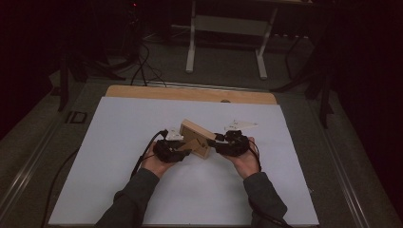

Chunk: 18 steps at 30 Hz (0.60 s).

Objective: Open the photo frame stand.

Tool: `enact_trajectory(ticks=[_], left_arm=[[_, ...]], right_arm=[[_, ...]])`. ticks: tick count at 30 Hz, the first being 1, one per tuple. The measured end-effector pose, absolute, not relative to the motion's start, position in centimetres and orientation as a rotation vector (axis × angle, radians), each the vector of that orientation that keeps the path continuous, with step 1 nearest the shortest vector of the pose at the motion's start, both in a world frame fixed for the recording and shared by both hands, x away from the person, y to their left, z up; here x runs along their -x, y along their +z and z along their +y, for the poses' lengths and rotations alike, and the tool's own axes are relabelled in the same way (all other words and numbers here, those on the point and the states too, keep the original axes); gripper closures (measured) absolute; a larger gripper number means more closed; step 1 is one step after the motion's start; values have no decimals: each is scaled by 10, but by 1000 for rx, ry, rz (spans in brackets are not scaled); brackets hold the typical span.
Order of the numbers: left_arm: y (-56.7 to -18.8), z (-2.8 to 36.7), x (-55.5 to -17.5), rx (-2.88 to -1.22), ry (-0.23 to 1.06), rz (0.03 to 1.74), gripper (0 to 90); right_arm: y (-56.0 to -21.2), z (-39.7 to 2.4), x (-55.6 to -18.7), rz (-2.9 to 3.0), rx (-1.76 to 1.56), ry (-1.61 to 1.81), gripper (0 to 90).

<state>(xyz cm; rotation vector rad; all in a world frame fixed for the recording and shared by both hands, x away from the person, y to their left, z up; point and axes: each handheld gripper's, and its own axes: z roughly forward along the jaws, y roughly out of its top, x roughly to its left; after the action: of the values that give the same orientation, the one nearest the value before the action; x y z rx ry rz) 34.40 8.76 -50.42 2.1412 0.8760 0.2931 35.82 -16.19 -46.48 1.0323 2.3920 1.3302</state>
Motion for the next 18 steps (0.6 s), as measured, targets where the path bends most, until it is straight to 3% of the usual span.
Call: enact_trajectory(ticks=[18], left_arm=[[-508, 96, -341, -2158, 269, 865, 601]], right_arm=[[-465, -141, -344, 2410, -935, 1275, 574]])
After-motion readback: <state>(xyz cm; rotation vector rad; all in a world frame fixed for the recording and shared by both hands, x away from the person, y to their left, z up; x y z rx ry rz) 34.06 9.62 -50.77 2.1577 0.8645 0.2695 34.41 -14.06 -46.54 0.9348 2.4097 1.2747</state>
